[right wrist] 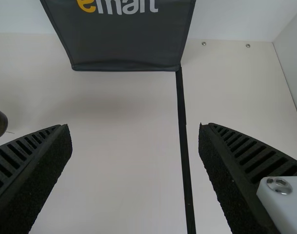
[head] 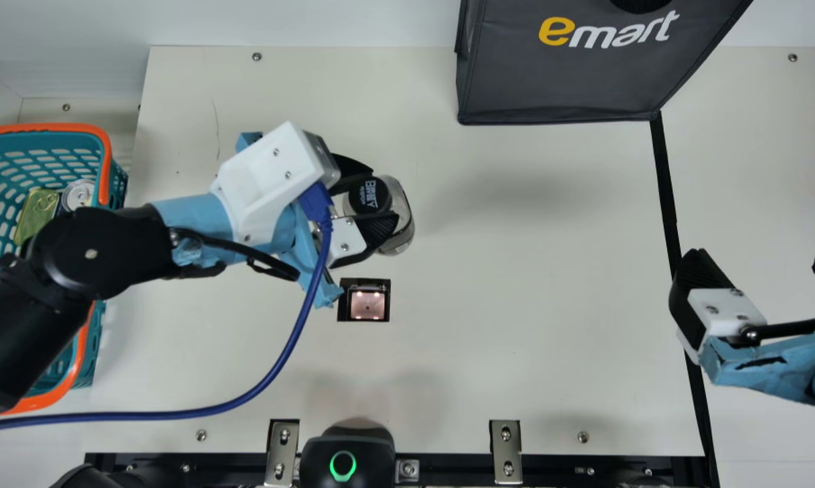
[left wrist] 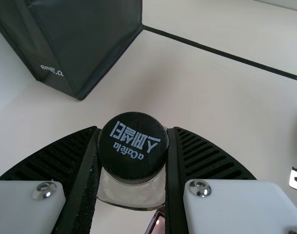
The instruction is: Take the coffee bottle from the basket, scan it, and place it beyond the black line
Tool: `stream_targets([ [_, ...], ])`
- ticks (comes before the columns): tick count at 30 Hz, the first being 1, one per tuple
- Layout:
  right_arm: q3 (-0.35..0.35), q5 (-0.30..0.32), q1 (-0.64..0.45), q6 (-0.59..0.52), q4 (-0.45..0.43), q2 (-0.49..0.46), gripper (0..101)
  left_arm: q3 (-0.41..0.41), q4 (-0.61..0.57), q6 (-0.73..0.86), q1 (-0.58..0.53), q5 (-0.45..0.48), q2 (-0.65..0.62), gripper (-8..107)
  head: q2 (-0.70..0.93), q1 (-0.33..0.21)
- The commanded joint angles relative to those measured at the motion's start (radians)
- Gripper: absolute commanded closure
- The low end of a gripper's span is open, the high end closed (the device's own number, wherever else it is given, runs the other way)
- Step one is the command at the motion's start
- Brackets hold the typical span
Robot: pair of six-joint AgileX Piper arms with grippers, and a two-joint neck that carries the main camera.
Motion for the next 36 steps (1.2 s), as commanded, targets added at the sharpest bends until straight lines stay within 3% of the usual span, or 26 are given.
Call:
stream_targets([
  [1,0.0,0.0,0.0,0.0,0.0,0.0,10,-0.006,0.002,0.003,-0.007,-0.001,0.009,89,0.002,-0.027],
  [36,0.0,0.0,0.0,0.0,0.0,0.0,10,-0.119,0.022,0.011,-0.147,-0.085,0.24,89,0.002,-0.027],
])
